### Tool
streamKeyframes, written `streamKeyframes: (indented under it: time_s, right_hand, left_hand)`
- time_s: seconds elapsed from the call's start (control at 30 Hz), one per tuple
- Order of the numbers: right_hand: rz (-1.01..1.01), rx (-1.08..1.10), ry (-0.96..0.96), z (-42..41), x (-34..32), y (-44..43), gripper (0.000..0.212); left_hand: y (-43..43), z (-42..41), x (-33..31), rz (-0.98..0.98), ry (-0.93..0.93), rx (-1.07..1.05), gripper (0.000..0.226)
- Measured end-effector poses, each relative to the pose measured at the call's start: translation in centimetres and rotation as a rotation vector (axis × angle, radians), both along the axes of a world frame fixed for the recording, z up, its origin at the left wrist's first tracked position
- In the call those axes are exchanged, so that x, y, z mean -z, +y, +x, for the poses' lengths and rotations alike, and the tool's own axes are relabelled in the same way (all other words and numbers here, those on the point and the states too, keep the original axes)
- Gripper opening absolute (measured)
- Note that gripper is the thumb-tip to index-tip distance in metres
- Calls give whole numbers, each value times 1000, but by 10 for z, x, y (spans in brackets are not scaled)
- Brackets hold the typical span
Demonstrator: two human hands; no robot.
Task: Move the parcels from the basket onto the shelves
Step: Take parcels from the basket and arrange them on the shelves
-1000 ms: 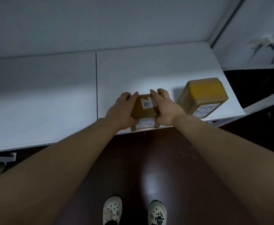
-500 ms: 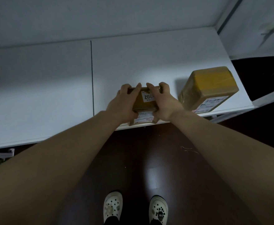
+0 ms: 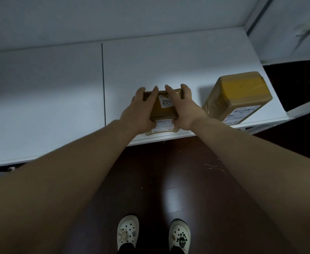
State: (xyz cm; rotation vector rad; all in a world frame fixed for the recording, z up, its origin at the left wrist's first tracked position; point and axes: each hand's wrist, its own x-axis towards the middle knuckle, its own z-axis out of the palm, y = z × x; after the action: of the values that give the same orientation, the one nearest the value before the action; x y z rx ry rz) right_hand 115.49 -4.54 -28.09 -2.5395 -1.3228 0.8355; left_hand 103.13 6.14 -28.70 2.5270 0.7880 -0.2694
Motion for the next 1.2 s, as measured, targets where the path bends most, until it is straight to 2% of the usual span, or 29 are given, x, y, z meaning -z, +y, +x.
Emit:
streamKeyframes:
  time_s: [0.4, 0.63, 0.8, 0.93, 1.2]
  right_hand:
    - [-45, 11, -29, -12, -26, -11, 115]
    - [-12, -85, -121, -58, -87, -23, 106]
    - [-39, -315, -154, -133, -145, -15, 104]
    - [-9, -542, -109, -214, -188, -6, 101]
    - [0, -929, -93, -433, -262, 10, 92]
  left_hand:
    - [-14, -17, -26, -42, 71, -35, 112]
    - [-37, -72, -96, -69, 113, -146, 104]
    - [-53, -164, -163, -85, 135, -330, 98]
    - [-72, -266, -204, -82, 170, -532, 91]
    - [-119, -505, -260, -116, 164, -1002, 89]
